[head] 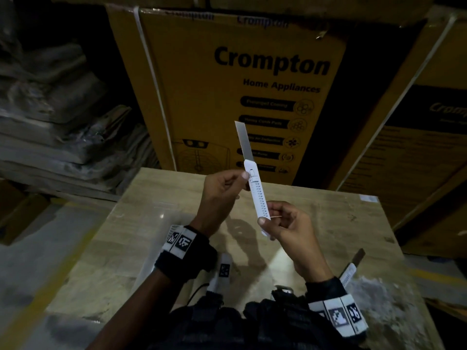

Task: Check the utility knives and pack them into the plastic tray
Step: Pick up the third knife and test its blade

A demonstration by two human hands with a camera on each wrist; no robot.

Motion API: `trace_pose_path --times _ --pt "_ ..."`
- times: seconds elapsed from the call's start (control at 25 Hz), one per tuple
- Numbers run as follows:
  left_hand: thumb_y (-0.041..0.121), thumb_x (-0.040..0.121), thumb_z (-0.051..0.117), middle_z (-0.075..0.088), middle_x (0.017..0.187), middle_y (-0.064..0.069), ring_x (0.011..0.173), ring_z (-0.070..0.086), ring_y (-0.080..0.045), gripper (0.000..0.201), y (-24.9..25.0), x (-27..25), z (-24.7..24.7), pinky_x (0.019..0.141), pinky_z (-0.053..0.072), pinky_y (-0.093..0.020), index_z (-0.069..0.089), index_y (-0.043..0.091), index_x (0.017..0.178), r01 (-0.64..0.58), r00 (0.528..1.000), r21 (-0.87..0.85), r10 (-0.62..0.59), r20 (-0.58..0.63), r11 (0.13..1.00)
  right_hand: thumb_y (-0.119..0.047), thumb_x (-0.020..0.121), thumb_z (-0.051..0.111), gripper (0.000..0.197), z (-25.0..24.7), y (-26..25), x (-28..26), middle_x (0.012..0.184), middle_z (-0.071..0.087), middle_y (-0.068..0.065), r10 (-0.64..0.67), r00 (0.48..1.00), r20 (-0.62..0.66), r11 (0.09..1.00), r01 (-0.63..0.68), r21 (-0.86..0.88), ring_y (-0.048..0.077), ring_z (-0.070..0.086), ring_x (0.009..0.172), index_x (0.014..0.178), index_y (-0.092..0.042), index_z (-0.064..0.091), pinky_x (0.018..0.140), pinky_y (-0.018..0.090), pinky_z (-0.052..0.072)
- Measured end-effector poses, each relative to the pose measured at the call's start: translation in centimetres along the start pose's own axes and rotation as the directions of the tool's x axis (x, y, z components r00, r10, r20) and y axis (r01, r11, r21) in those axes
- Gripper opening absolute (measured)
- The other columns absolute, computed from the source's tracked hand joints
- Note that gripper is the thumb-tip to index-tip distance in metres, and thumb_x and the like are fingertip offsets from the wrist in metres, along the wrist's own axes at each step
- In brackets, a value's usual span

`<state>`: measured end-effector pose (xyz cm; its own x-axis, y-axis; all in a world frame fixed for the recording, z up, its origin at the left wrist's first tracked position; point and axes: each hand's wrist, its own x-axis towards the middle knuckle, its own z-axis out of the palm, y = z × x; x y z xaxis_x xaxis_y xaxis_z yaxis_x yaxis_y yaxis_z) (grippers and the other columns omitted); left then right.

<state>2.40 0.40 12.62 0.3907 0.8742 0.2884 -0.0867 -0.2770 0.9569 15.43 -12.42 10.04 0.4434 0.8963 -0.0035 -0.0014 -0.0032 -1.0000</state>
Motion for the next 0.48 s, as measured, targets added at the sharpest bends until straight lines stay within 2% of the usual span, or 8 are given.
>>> trace_pose_path --times 0.12,0.24,0.28,0.4,0.48 --pt "0.009 0.097 0.065 0.078 0.084 -0.013 0.070 0.068 -0.008 0.016 1.3 0.3 -1.2 0.058 0.048 -0.016 0.079 0.001 0.096 -0.073 0.997 -0.041 0.073 0.019 0.997 -0.007 0.085 0.079 0.022 1.1 -1.0 -0.2 0.084 0.073 0.005 -0.020 0.999 -0.027 1.000 0.020 0.022 0.013 0.066 0.073 0.106 -0.012 0.074 0.058 0.022 0.052" --pt "0.009 0.096 0.067 0.078 0.079 -0.005 0.067 0.067 -0.005 0.014 1.9 0.2 -1.9 0.060 0.047 -0.013 0.080 0.004 0.092 -0.109 0.994 -0.037 0.110 0.005 0.993 -0.016 0.089 0.074 0.005 2.3 -1.9 -0.5 0.083 0.077 0.001 -0.030 0.997 -0.076 0.999 0.032 0.030 0.010 0.067 0.073 0.093 -0.015 0.077 0.061 0.023 0.052" --pt "0.008 0.095 0.068 0.078 0.079 -0.003 0.068 0.068 -0.004 0.013 2.3 0.2 -2.1 0.062 0.049 -0.014 0.080 0.005 0.092 -0.112 0.994 -0.046 0.113 0.006 0.993 -0.019 0.091 0.071 0.007 2.7 -2.3 -0.4 0.082 0.077 -0.001 -0.038 0.995 -0.091 0.999 0.041 0.031 0.012 0.066 0.073 0.089 -0.017 0.077 0.063 0.026 0.052" --pt "0.006 0.095 0.069 0.079 0.082 0.002 0.072 0.071 -0.002 0.011 3.1 0.1 -2.4 0.065 0.050 -0.013 0.080 0.005 0.096 -0.126 0.990 -0.062 0.129 0.053 0.990 -0.037 0.088 0.065 0.022 4.0 -3.5 -0.4 0.085 0.075 0.008 -0.032 0.994 -0.105 0.998 0.039 0.058 0.036 0.069 0.078 0.088 -0.017 0.073 0.069 0.043 0.057" --pt "0.003 0.095 0.068 0.078 0.082 0.003 0.070 0.068 0.003 0.012 3.7 0.1 -2.6 0.063 0.048 -0.010 0.079 0.002 0.099 -0.150 0.982 -0.081 0.158 0.103 0.985 -0.042 0.086 0.062 0.030 4.7 -4.4 -0.3 0.082 0.072 0.011 -0.042 0.995 -0.093 0.994 0.052 0.100 0.042 0.071 0.078 0.093 -0.014 0.070 0.072 0.050 0.060"
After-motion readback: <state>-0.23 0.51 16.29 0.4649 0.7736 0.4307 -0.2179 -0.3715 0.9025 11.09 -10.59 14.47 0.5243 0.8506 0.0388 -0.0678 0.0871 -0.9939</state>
